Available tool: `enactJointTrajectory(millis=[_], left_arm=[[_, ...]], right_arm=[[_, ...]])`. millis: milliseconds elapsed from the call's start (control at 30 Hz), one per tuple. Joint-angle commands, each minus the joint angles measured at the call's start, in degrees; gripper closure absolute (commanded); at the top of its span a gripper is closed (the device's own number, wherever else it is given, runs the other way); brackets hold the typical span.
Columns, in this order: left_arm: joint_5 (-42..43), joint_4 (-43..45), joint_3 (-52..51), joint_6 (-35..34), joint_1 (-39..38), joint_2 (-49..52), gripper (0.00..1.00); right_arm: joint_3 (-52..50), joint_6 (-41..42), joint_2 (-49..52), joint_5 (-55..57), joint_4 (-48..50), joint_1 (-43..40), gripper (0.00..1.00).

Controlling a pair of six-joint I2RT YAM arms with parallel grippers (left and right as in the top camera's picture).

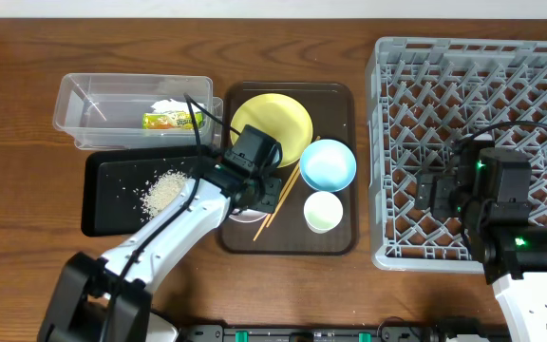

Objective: Sort waste into correct bins and load items into the dishwasher rack
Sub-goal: 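Grasp the small white cup with the left gripper and lift it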

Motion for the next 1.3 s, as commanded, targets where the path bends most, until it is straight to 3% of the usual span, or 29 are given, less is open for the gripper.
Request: enactJointTrajectory(millis=[0,233,700,800,900,933,1167,1267], left_arm=[[5.97,1.86,2.99,0.37,-0.17,-4.98,0.53],[7.72,3.32,2.95,-0.09,-2.29,-4.70,0.50],[7.69,3.54,2.95,-2.67,-9.51,5.09,0.51],[7.69,3.56,2.95,-2.91,-9.51,7.23,0.59],[7.72,3.50,2.95,-2.91,-9.49,7.82,0.90],[7.72,3.50,2.95,-2.89,-9.49,7.65,0.94],[7.69,1.81,2.95,-2.91,-6.01,2.93,0.94],[8.63,2.12,2.95,-6.47,-1.16,-0.76,0.94]], right_arm=[[1.22,0.37,0.02,-0.17,-0.22,0.52,0.01],[1.22,0.37,0.02,-0.20,-0.20,0.52,0.01],[1.22,0.37,0.02,-0.20,-0.79,0.52,0.01],[1.22,0.37,0.02,-0.20,-1.29,0.52,0.01],[1.22,0.37,0.02,-0.20,-1.31,0.52,0.01],[1.22,0.37,0.02,-0.20,-1.31,0.52,0.01],[1.22,0.35,0.02,0.50,0.17,0.52,0.01],[1.22,0.37,0.04,0.90,2.56,0.52,0.01]])
